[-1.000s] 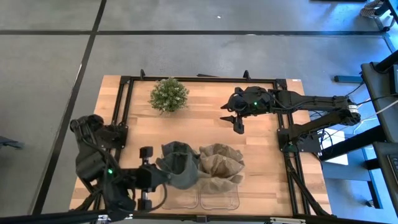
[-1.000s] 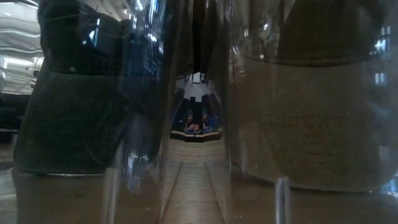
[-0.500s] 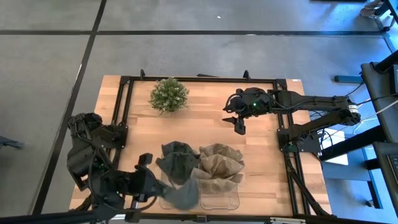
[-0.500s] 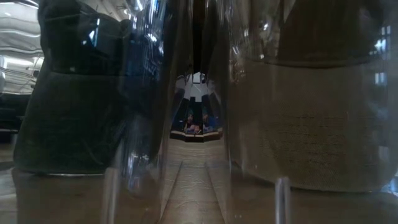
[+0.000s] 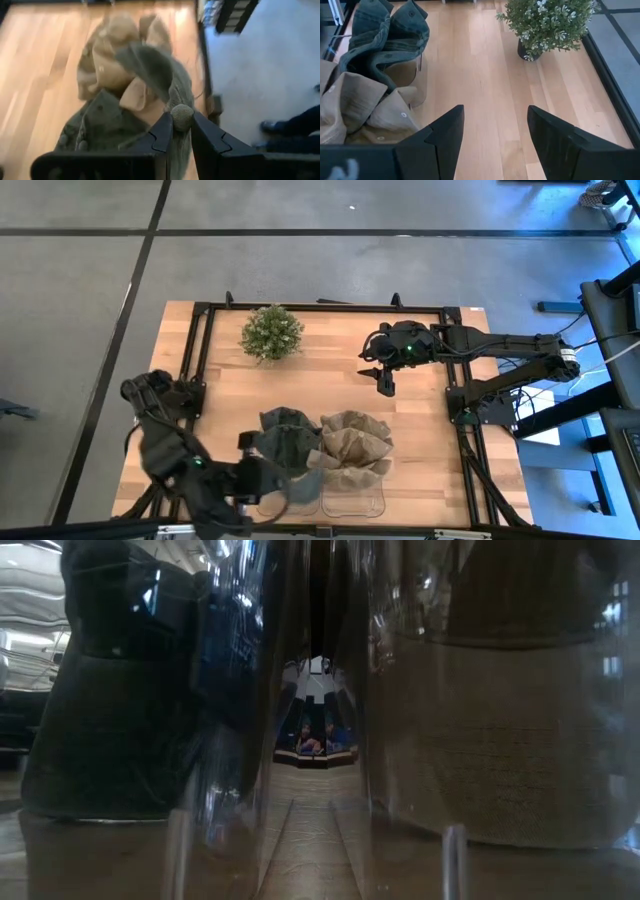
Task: Pick & Place hat
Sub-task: Put the black cap into the left transparent bin
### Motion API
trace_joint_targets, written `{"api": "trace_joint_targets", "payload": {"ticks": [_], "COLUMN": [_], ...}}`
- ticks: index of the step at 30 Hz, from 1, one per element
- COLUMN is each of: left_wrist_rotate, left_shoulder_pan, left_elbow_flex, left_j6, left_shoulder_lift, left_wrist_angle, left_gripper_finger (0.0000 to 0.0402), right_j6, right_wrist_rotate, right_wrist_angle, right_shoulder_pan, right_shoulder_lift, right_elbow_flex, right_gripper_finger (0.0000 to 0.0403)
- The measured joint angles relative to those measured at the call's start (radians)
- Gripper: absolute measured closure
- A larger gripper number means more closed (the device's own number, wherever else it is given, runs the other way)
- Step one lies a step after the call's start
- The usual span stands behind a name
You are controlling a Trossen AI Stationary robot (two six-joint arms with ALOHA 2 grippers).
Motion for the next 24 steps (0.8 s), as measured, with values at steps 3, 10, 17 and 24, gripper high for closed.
{"api": "trace_joint_targets", "payload": {"ticks": [3,10,17,24], "left_wrist_rotate": [0.051,0.156,0.212,0.229], "left_shoulder_pan": [0.024,0.064,0.079,0.079], "left_elbow_flex": [0.0,0.0,0.0,0.001], "left_j6": [-0.022,-0.03,-0.034,-0.033], "left_shoulder_lift": [0.033,0.069,0.043,-0.008], "left_wrist_angle": [-0.053,-0.095,-0.149,-0.158], "left_gripper_finger": [0.036,0.036,0.036,0.036], "right_j6": [-0.001,-0.002,-0.007,-0.01], "right_wrist_rotate": [0.0,0.0,0.0,0.0], "right_wrist_angle": [0.0,0.0,0.0,0.0], "right_shoulder_pan": [0.0,0.0,0.0,0.0], "right_shoulder_lift": [0.0,0.0,0.0,0.0], "right_elbow_flex": [0.0,0.0,0.0,0.0], "right_gripper_finger": [0.0184,0.0184,0.0184,0.0184]}}
